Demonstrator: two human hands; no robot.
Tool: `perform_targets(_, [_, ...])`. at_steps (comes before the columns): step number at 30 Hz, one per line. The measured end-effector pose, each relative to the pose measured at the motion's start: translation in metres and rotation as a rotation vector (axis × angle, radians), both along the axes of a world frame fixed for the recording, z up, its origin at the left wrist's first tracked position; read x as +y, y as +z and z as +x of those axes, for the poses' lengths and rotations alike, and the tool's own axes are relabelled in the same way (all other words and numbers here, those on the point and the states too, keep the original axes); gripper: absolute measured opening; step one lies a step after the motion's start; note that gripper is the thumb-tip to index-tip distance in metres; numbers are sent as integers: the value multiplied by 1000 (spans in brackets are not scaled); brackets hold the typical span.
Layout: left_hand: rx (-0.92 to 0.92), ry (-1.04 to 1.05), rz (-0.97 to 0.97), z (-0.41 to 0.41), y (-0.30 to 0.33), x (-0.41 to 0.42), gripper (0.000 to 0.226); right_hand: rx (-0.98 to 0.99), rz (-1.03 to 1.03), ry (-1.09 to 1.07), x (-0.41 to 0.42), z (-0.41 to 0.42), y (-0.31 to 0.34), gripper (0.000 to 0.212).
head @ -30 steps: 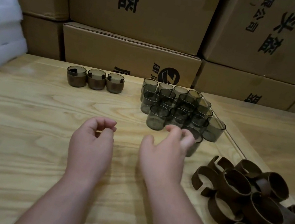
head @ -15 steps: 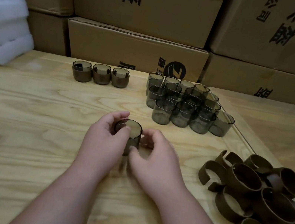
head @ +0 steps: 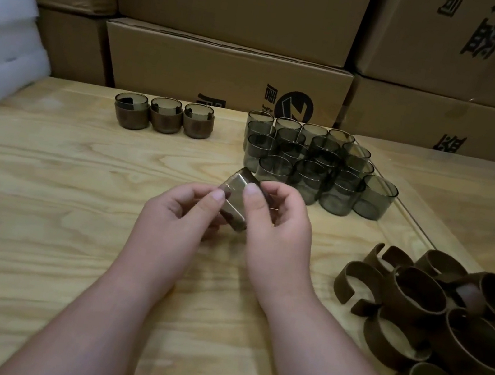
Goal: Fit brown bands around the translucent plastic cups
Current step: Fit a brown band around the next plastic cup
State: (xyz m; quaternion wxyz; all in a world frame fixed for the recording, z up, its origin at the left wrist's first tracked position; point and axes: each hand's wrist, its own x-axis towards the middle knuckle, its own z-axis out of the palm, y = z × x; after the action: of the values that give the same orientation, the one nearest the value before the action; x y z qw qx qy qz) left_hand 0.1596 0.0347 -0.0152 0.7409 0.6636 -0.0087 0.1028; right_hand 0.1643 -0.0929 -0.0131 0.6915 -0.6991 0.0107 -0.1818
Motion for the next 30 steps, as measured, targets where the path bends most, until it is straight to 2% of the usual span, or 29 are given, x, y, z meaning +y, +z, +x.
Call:
perform_targets(3, [-30, -32, 54, -3, 1, -1, 14, 24, 91, 22, 1, 1, 3, 29])
perform_targets(7, [-67, -82, -3, -7, 3, -4, 8, 11, 29, 57, 0, -1, 5, 55])
perform_targets(10, [-94, -101, -45, -8, 4, -4, 21, -16, 28, 31, 1, -2, 6, 49])
perform_targets(13, [-124, -101, 59, -8, 4, -5, 31, -33, 51, 33, 2, -1, 4, 32])
perform_targets(15, [-107, -80, 87, -7, 4, -6, 31, -41, 50, 50, 2, -1, 2, 29])
perform_targets(19, [-58, -41, 69, -5, 2, -6, 52, -69, 10, 98, 4, -4, 1, 21])
perform_targets(21, [-39, -48, 41, -5, 3, -6, 55, -49, -1, 152, 6, -4, 0, 18])
perform_targets(23, [-40, -48, -1, -5, 3, -6, 50, -29, 10, 187, 6, -3, 0, 22])
perform_targets(26, [-76, -40, -15, -6, 3, -6, 28, 1, 8, 174, 6, -4, 0, 26])
perform_targets(30, [-102, 4, -20, -7, 5, -4, 29, 10, -67, 153, 9, -4, -1, 43])
